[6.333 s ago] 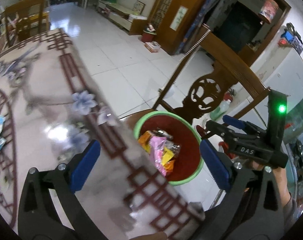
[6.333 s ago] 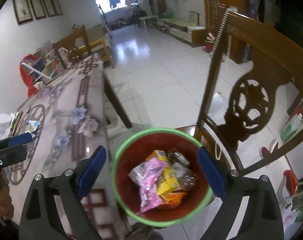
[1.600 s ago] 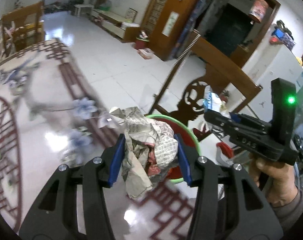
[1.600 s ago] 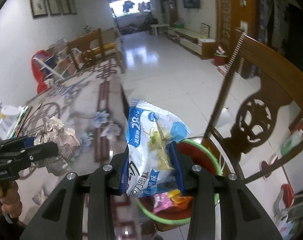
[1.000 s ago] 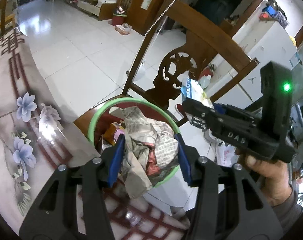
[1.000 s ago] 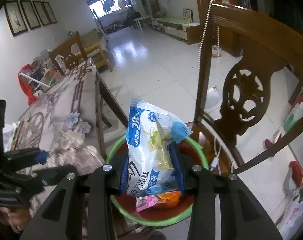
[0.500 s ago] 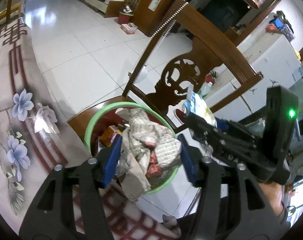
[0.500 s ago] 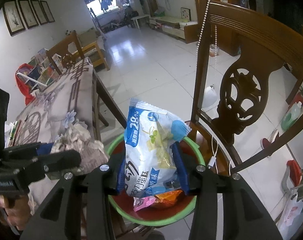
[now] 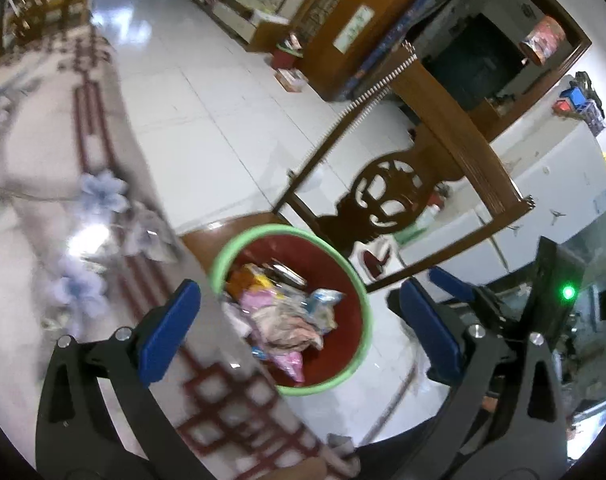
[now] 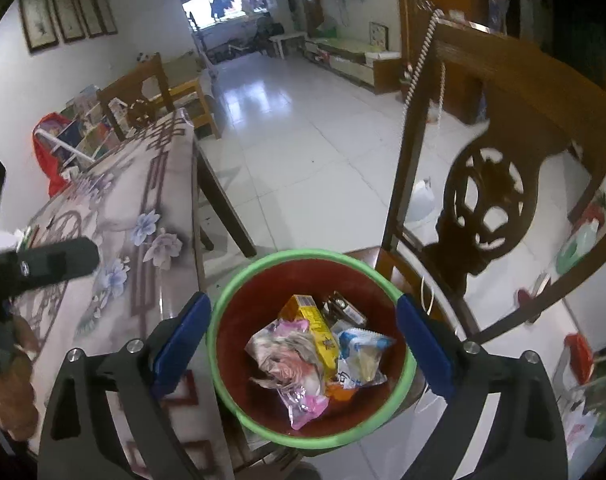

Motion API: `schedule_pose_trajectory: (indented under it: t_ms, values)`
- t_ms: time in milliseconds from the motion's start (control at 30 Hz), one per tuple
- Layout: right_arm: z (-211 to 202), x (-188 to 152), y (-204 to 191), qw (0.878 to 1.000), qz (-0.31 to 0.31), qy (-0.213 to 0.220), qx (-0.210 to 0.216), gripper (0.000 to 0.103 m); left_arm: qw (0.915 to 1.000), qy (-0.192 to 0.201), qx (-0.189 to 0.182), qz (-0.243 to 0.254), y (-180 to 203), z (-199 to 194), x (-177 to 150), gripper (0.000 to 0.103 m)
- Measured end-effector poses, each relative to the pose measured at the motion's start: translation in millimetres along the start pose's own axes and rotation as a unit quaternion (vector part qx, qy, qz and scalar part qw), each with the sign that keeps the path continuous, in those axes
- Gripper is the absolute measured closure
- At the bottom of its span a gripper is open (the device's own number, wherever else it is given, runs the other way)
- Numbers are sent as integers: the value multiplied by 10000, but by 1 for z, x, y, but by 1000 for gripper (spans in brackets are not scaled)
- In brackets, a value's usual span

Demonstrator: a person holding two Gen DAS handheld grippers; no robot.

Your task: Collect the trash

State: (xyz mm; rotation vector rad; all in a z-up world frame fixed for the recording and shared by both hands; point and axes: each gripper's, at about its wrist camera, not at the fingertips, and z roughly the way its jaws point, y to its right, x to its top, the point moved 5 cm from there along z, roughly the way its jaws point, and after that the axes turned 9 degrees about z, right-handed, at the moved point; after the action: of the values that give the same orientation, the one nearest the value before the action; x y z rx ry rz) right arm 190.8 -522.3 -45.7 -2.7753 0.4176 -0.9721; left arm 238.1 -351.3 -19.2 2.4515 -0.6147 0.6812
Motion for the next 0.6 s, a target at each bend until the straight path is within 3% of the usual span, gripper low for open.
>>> schedule_pose_trajectory:
  t_ms: [133,300,600]
  values:
    - [-11,-6,-21,9998,-133,141,59,8,9975,364,576,195,-12,-36,-2,5]
    - [-24,-17,-62,9988,-358,305,148,8,9920,753,973,287,-34,-91,-17,5]
    - [-53,-61,-157,9929,-888,676,405,7,9655,1336,2221,266,-91,-199,-87,5]
